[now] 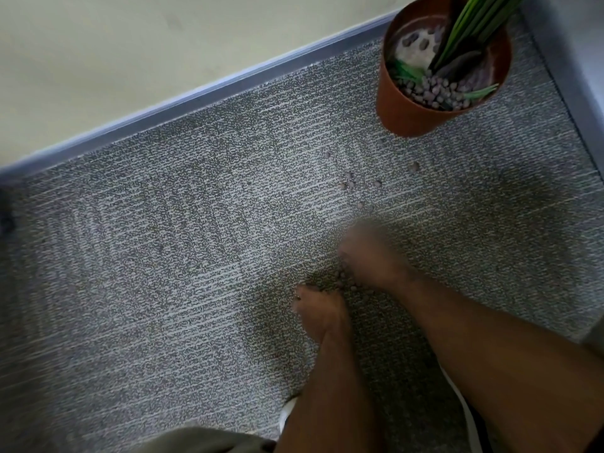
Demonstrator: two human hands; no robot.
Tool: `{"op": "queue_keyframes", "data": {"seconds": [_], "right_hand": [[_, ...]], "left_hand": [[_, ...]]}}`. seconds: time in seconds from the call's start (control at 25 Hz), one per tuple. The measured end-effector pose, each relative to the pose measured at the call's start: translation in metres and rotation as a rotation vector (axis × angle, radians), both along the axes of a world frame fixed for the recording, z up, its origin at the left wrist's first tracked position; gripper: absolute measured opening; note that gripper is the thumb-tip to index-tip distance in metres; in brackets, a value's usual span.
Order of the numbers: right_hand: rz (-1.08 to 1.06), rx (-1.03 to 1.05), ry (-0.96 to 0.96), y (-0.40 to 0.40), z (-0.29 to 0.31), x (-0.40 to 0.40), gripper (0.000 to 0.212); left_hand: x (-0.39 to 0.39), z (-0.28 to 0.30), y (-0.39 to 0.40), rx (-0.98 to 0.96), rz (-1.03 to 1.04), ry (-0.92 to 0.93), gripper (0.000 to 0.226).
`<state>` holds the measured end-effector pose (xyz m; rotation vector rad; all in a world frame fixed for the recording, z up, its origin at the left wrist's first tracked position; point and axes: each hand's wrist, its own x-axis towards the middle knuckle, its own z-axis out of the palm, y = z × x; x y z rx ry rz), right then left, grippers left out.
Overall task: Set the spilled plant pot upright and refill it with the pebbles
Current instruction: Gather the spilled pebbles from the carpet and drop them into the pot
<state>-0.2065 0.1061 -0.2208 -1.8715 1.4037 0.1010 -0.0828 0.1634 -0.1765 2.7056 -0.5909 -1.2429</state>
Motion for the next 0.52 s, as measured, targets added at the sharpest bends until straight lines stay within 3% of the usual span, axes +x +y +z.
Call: {"op": "queue_keyframes", "data": {"seconds": [0.12,0.2,0.28,0.32,0.44,0.52], "right_hand": [[-0.004,-0.102,-0.027,0.005,0.009,-0.004,0.036],[-0.059,-0.171,0.099,0.010,0.016,-0.010,0.061],[-0.113,-0.095,0.241,0.015,0.019,-0.014,0.087],[-0.116,-0.033,0.272,0.016,0.021,-0.015,0.096],[-0.057,0.052,0.279,0.012,0.020,-0.011,0.109],[-0.035,0.065,0.271,0.006,0.021,-0.004,0.106]], "left_hand": [[0.000,-0.006,0.008,-0.033,-0.014,-0.015,0.033],[-0.009,-0.013,0.022,0.009,-0.031,-0.101,0.056],[-0.021,-0.031,0.045,-0.048,-0.156,-0.103,0.081],[-0.025,-0.037,0.053,-0.078,-0.184,-0.062,0.083],[-0.019,-0.022,0.037,0.011,-0.031,-0.056,0.056],[-0.014,-0.017,0.029,0.006,0.056,-0.025,0.053]]}}
